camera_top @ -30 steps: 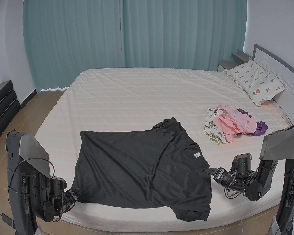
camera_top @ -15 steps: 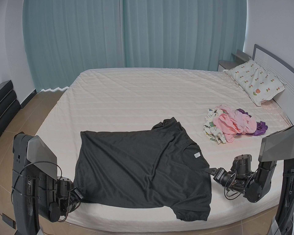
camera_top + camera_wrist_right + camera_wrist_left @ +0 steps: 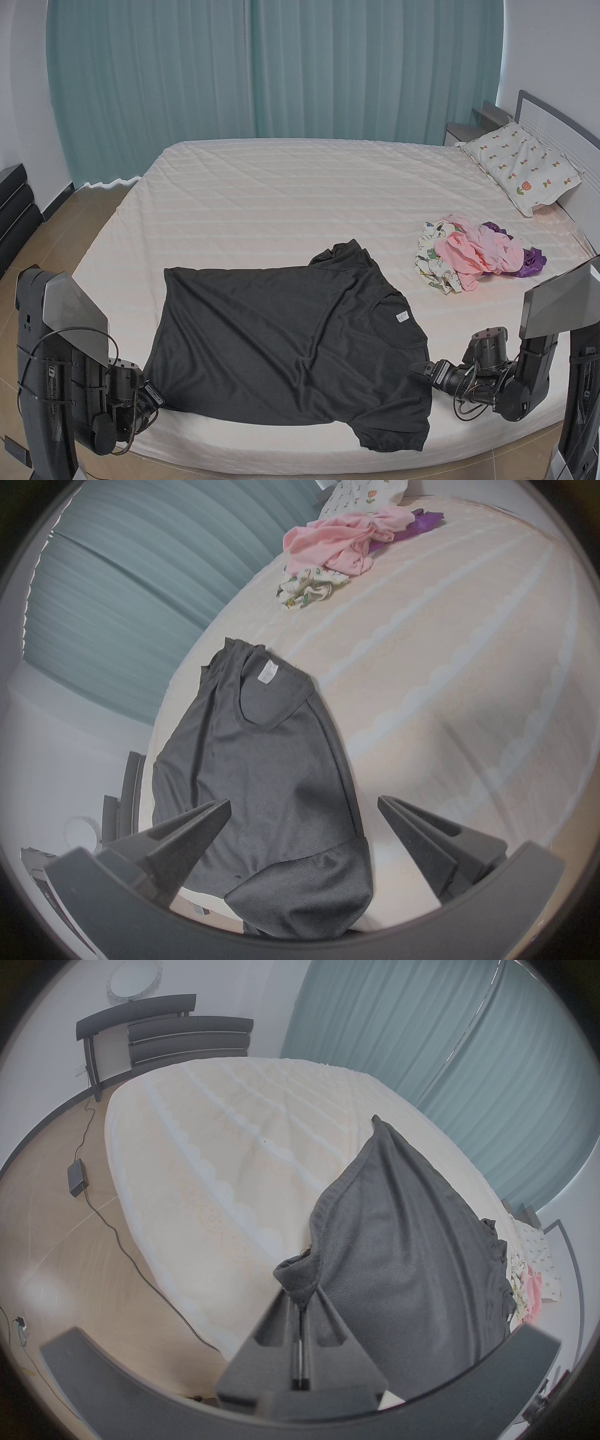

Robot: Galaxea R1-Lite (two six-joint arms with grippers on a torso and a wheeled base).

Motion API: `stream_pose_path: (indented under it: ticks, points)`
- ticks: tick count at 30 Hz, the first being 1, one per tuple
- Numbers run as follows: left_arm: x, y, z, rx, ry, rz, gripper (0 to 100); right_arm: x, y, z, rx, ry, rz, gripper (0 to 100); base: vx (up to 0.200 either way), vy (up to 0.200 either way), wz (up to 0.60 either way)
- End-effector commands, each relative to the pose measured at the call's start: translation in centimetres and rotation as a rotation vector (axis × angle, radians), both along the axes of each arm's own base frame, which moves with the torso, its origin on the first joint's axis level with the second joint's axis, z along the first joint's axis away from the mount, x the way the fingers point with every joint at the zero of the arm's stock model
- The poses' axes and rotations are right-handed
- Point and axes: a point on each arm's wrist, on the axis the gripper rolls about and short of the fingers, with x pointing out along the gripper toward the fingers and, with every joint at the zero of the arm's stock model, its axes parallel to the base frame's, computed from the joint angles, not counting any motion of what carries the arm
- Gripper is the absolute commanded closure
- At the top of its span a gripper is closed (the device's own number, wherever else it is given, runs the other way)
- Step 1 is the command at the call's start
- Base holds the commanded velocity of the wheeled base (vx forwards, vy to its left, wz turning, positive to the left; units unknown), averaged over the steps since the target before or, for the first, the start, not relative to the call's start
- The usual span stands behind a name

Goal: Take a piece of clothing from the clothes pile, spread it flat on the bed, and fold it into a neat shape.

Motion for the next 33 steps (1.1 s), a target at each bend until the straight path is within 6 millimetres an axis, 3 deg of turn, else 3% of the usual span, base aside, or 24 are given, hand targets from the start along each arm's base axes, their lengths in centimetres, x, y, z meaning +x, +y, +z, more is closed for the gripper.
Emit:
stream_pose_path:
  ticks: [1, 17, 18, 26, 33]
  points:
    - [-0.2, -0.1, 1.1, -0.003, -0.044, -0.003, 100, 0.1, 0.7, -1.1, -0.008, 0.026, 0.029, 0, 0.000, 0.000, 0.00]
    - [-0.1, -0.2, 2.1, -0.130, -0.082, -0.015, 100, 3.7, 2.2, -1.1, -0.020, 0.016, 0.031, 0, 0.000, 0.000, 0.00]
    - [-0.1, -0.2, 2.1, -0.130, -0.082, -0.015, 100, 3.7, 2.2, -1.0, -0.017, 0.011, 0.028, 100, 0.000, 0.000, 0.00]
    - [-0.2, -0.1, 2.0, -0.126, -0.078, -0.008, 100, 4.5, 0.6, 0.1, -0.039, -0.040, -0.030, 100, 0.000, 0.000, 0.00]
    - [-0.8, 0.0, 2.2, -0.109, -0.057, -0.013, 100, 6.1, 0.8, 1.3, -0.018, -0.143, -0.029, 100, 0.000, 0.000, 0.00]
